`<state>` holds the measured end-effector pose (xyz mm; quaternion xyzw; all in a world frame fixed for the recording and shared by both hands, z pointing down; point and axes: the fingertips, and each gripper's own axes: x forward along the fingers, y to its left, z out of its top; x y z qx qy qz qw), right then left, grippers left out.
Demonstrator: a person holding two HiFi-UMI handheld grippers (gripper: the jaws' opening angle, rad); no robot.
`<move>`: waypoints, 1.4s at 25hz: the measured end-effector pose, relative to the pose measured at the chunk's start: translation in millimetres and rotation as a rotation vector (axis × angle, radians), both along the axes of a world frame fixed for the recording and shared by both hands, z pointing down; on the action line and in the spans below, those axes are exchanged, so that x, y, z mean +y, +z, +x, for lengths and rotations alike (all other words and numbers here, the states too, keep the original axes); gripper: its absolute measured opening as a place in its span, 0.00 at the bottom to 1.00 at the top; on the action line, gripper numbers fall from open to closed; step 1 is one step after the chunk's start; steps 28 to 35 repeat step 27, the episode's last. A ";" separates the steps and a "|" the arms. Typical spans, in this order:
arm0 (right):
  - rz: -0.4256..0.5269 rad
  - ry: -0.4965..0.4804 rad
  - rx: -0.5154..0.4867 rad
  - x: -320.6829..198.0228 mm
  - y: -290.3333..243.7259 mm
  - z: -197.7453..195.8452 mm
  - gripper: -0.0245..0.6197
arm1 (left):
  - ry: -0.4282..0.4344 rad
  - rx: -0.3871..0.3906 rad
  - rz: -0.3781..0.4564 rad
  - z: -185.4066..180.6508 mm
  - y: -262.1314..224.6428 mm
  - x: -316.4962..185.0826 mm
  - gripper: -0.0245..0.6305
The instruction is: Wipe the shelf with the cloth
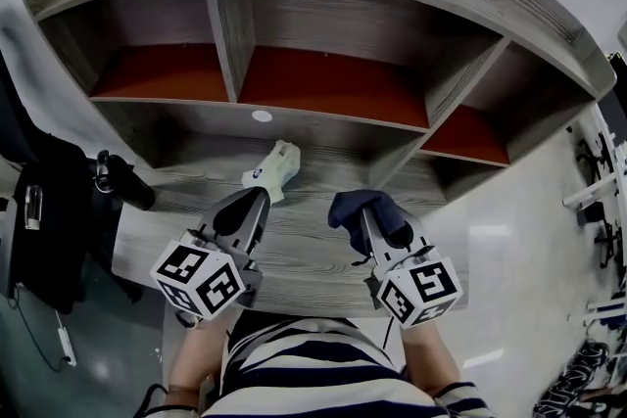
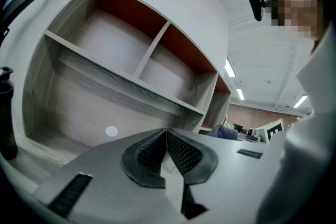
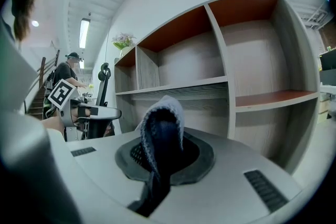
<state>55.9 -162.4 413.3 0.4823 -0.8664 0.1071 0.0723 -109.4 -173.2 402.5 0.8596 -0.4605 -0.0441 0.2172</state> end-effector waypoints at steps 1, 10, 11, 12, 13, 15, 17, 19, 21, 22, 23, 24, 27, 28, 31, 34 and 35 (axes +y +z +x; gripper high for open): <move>-0.008 0.003 -0.001 0.1 1.7 0.2 0.11 | -0.001 0.000 -0.005 0.0 2.0 0.4 0.06; -0.053 0.007 -0.042 -0.8 5.9 -1.4 0.11 | 0.021 0.024 -0.037 1.5 10.4 4.9 0.06; -0.053 0.004 -0.041 -1.2 6.2 -1.6 0.11 | 0.025 0.025 -0.037 2.2 10.5 5.3 0.07; -0.052 0.002 -0.039 -1.6 6.5 -1.8 0.11 | 0.029 0.020 -0.036 2.9 10.6 5.7 0.07; -0.055 0.003 -0.037 -1.8 6.6 -1.9 0.11 | 0.032 0.011 -0.034 3.6 10.8 6.2 0.07; -0.061 0.003 -0.035 -1.9 6.7 -2.8 0.11 | 0.039 -0.002 -0.033 4.8 11.1 7.4 0.07; -0.064 -0.001 -0.032 -1.9 6.9 -4.5 0.11 | 0.051 0.006 -0.036 6.4 11.0 9.0 0.07; -0.067 -0.005 -0.029 -1.9 7.5 -5.7 0.11 | 0.064 0.039 -0.046 9.1 10.1 11.2 0.07; -0.069 -0.007 -0.029 -1.7 8.1 -6.2 0.11 | 0.073 0.068 -0.053 11.2 10.0 12.8 0.07; -0.070 -0.007 -0.029 -1.6 8.2 -6.5 0.11 | 0.073 0.076 -0.056 11.6 10.4 13.4 0.07; -0.070 -0.008 -0.028 -1.4 8.3 -6.7 0.11 | 0.072 0.080 -0.060 11.7 11.1 13.9 0.07; -0.069 -0.010 -0.027 -1.4 8.4 -6.9 0.11 | 0.071 0.084 -0.063 11.8 11.8 14.3 0.07; -0.067 -0.014 -0.022 -1.8 8.3 -6.9 0.11 | 0.072 0.097 -0.072 12.3 13.8 15.5 0.07; -0.067 -0.014 -0.022 -1.8 8.3 -6.9 0.11 | 0.072 0.097 -0.072 12.3 13.8 15.5 0.07; -0.067 -0.014 -0.022 -1.8 8.3 -6.9 0.11 | 0.072 0.097 -0.072 12.3 13.8 15.5 0.07; -0.067 -0.014 -0.022 -1.8 8.3 -6.9 0.11 | 0.072 0.097 -0.072 12.3 13.8 15.5 0.07; -0.067 -0.014 -0.022 -1.8 8.3 -6.9 0.11 | 0.072 0.097 -0.072 12.3 13.8 15.5 0.07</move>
